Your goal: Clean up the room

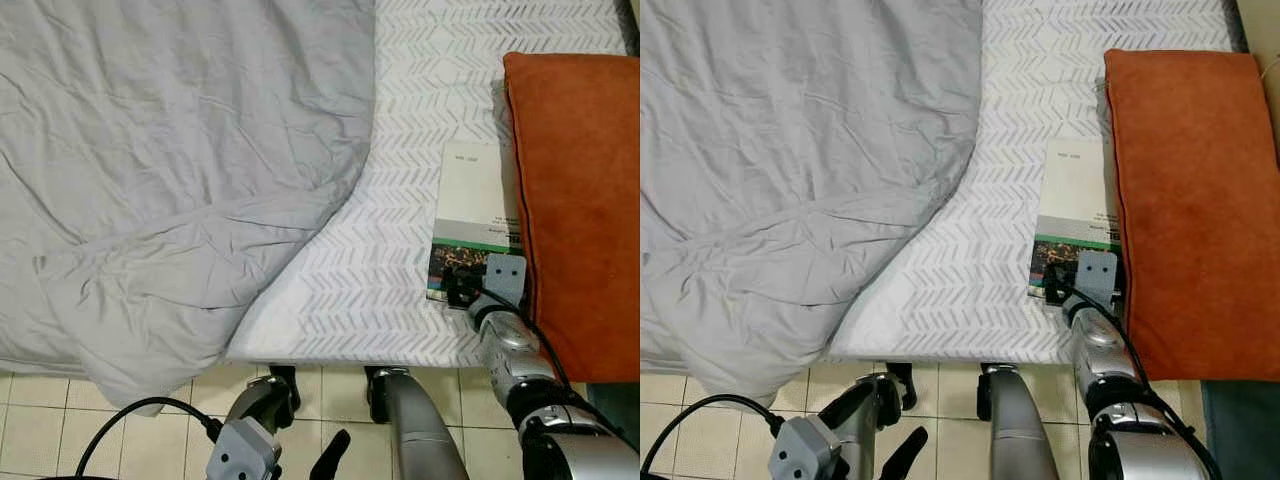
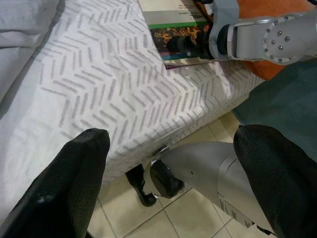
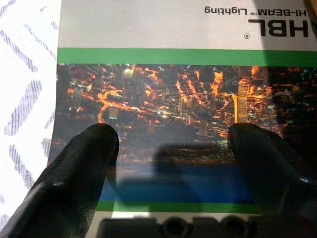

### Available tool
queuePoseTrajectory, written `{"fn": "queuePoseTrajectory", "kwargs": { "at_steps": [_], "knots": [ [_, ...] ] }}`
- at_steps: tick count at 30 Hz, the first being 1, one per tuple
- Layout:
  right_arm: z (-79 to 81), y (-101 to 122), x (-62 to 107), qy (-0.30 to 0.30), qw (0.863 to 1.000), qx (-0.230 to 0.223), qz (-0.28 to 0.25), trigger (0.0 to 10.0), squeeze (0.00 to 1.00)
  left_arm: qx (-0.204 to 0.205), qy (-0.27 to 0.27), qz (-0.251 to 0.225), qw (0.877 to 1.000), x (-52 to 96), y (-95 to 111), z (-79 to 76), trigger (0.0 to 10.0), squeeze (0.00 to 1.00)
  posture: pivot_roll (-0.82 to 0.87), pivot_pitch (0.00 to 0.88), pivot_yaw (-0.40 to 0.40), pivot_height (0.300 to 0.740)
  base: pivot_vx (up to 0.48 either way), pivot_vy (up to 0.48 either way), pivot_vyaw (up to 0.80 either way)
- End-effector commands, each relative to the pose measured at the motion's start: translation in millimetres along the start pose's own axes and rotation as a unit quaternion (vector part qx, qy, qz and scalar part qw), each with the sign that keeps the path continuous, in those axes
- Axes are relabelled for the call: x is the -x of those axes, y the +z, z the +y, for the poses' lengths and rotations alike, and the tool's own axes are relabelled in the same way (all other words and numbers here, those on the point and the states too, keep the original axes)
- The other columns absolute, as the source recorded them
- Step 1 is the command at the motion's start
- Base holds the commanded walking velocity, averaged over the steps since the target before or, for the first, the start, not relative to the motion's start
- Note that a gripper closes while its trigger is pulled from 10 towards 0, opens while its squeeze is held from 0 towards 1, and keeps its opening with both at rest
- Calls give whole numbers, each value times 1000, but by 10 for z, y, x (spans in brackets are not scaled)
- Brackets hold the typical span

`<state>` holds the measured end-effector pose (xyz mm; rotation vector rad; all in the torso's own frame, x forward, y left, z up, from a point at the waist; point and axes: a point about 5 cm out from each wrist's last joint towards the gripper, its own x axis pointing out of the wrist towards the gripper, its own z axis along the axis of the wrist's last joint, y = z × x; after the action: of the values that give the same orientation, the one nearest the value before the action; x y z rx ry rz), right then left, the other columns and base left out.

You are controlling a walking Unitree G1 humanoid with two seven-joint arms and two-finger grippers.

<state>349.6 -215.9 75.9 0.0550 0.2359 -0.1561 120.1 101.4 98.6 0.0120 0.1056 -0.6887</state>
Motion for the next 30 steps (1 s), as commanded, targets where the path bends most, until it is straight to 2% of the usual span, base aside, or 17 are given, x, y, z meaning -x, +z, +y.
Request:
{"fn": "queuePoseTrajectory", "kwargs": {
  "at_steps": [1,2,3,5,6,7,9,11,12,14,15,18,20,22,24,27,30],
  "knots": [
    [163,-426,124,36,996,-20,81,10000,0,13,-4,27,1000,41,-121,-48,10000,0,98,707,82,740,0,0,0],
    [297,-385,109,65,995,-31,72,10000,0,15,-5,25,1000,17,-124,-57,10000,0,86,704,74,740,0,0,0],
    [297,-385,109,65,995,-31,72,10000,0,15,-5,25,1000,17,-124,-57,10000,0,86,704,74,740,0,0,0],
    [568,-295,100,128,990,-41,49,10000,0,17,-6,22,1000,-19,-126,-72,10000,0,81,705,72,740,0,0,0],
    [568,-295,100,128,990,-41,49,10000,0,17,-6,22,1000,-19,-126,-72,10000,0,81,705,72,740,0,0,0],
    [681,-262,109,157,986,-43,38,10000,0,18,-6,21,1000,-33,-127,-79,10000,0,77,709,67,740,0,0,0],
    [738,-247,116,173,983,-44,33,10000,0,18,-6,20,1000,-40,-129,-82,10000,0,77,709,67,740,0,0,0],
    [971,-287,244,251,967,-34,11,10000,0,21,-3,21,1000,-37,-137,-92,10000,0,69,708,61,740,0,0,0],
    [971,-287,244,251,967,-34,11,10000,0,21,-3,21,1000,-37,-137,-92,10000,0,69,708,61,740,0,0,0],
    [1129,-382,448,319,948,-9,-4,10000,0,24,-1,20,1000,-42,-144,-99,10000,0,63,712,55,740,0,0,0],
    [1129,-382,448,319,948,-9,-4,10000,0,24,-1,20,1000,-42,-144,-99,10000,0,63,712,55,740,0,0,0],
    [1121,-499,630,352,936,8,-4,10000,0,26,2,19,999,-61,-150,-100,10000,0,56,711,49,740,0,0,0],
    [1085,-530,677,354,935,7,-2,10000,0,26,4,18,999,-62,-151,-102,10000,0,55,711,49,740,0,0,0],
    [1019,-586,804,363,932,11,4,10000,0,30,7,18,999,-62,-157,-110,10000,0,47,710,44,740,0,0,0],
    [994,-573,817,356,934,12,0,10000,0,31,7,18,999,-62,-158,-116,10000,0,47,710,45,740,0,0,0],
    [945,-432,780,331,943,7,-26,10000,0,32,7,16,999,-66,-155,-127,10000,0,46,709,46,740,0,0,0],
    [855,-43,561,258,961,6,-97,10000,0,18,8,4,1000,-87,-125,-113,10000,0,44,709,48,740,0,0,0]
  ]
}}
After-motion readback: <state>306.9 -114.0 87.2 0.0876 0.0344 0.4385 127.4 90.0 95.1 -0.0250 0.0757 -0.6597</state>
